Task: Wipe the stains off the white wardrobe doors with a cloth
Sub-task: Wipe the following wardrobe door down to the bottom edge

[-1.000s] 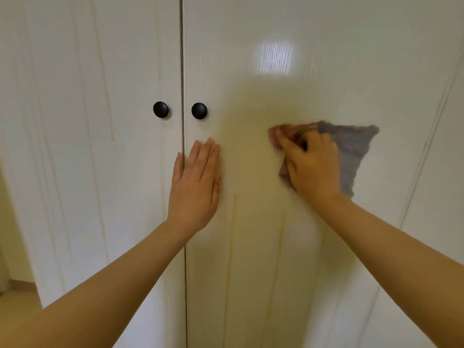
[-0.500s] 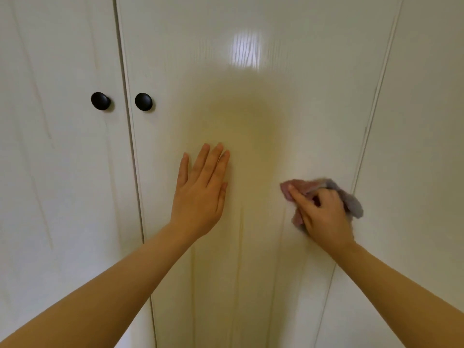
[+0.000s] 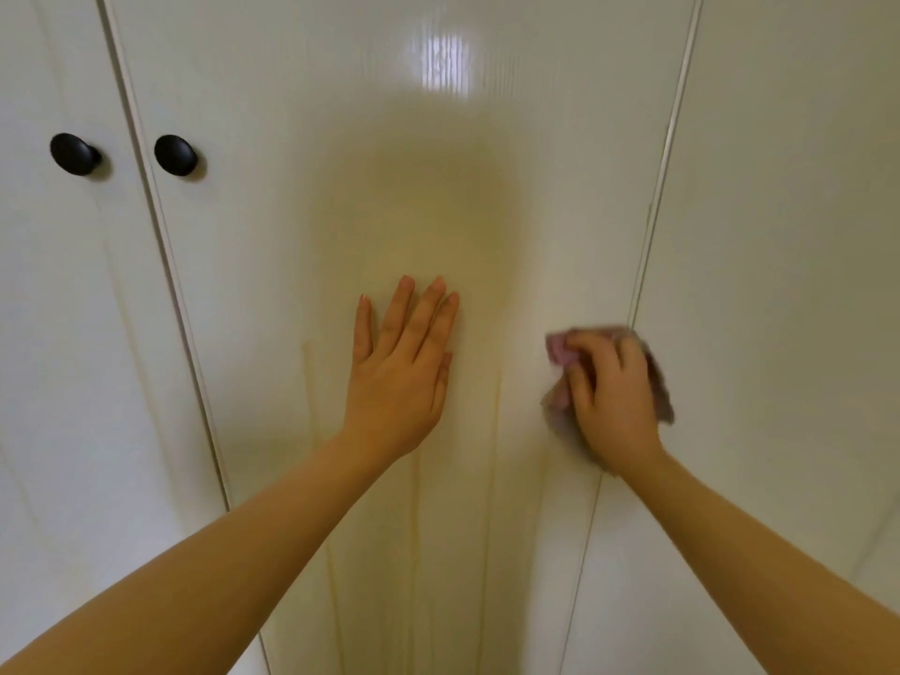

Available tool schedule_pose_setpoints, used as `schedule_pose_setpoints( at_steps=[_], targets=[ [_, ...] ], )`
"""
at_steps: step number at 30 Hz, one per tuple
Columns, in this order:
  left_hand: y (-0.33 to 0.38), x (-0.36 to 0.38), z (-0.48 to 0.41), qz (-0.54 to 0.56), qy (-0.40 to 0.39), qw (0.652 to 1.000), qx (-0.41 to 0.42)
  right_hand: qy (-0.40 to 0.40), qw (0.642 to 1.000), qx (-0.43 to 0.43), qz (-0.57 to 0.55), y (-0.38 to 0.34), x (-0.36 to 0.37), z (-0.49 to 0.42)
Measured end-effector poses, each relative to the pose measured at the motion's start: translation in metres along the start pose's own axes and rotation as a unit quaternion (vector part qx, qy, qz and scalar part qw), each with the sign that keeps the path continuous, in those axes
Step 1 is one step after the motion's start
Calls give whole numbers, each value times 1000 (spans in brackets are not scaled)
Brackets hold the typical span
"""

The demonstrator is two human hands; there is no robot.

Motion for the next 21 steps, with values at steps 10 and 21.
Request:
schedule_pose_setpoints(
  at_steps=[10, 21],
  targets=[
    [16, 12, 6, 25, -2, 1000, -10, -48, 997, 46, 25, 27, 22, 49],
    [56, 21, 1, 368, -96, 922, -67, -157, 718, 344, -585, 17, 30, 42]
  ],
)
Point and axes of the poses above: each hand's wrist, its own z-axis away from the middle knuckle, its own x-axis out of the palm, y = z × x, the point moved 10 cm from there along -z, towards the middle knuckle, and after that the axes turned 8 degrees about z, right-handed, at the moved point
